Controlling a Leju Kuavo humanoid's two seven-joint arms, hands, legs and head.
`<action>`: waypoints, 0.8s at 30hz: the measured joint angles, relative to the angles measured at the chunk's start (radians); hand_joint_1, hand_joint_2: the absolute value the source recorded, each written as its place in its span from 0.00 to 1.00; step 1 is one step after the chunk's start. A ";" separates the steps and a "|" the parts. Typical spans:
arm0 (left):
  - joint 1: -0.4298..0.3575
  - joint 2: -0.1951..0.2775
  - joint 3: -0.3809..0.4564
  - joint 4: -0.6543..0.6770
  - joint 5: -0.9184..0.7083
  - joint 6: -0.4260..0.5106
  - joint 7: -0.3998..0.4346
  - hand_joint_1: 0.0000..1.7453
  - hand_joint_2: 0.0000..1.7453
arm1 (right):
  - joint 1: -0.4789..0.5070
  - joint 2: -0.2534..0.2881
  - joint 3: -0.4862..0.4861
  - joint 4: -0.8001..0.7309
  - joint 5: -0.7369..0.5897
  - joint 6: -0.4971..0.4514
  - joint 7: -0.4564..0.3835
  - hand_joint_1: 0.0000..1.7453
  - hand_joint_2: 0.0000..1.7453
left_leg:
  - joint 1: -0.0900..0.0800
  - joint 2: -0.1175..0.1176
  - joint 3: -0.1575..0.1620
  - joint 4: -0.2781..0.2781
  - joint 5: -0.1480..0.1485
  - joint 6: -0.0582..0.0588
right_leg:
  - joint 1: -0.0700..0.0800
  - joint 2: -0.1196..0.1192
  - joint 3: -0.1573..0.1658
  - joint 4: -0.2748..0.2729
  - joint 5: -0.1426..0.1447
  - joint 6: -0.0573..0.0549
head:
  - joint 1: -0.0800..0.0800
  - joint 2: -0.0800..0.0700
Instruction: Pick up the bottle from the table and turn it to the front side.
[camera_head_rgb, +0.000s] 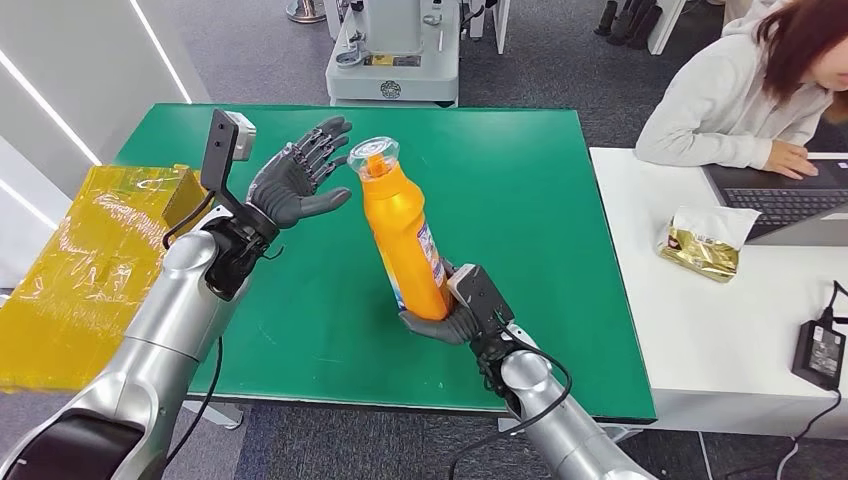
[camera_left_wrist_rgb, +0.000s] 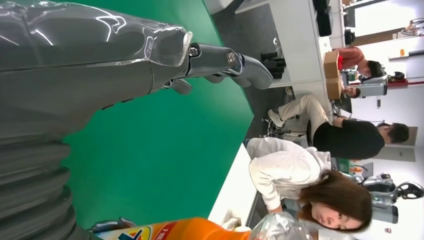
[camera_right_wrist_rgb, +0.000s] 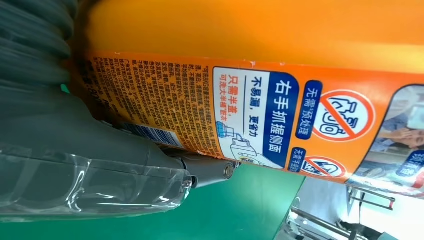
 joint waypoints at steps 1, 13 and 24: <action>-0.003 0.003 -0.004 0.006 -0.004 0.002 0.000 0.00 1.00 | 0.004 -0.003 0.000 -0.005 0.000 -0.007 -0.001 1.00 1.00 | 0.000 0.000 0.000 0.000 0.000 0.000 | 0.000 0.000 0.000 0.000 0.000 0.000 | 0.000 0.000; 0.015 0.057 -0.023 0.126 -0.011 0.030 -0.087 0.00 1.00 | 0.076 -0.062 -0.060 -0.226 0.021 -0.062 -0.012 1.00 1.00 | 0.000 0.000 -0.001 0.000 0.000 0.000 | 0.000 0.001 -0.001 0.000 0.000 0.000 | 0.000 0.000; 0.018 0.067 -0.023 0.132 -0.003 0.016 -0.086 0.00 1.00 | 0.055 -0.063 -0.083 -0.213 0.023 -0.025 -0.012 1.00 1.00 | 0.000 0.001 -0.001 0.000 0.000 0.000 | 0.000 0.001 -0.001 0.000 0.000 0.000 | 0.000 0.000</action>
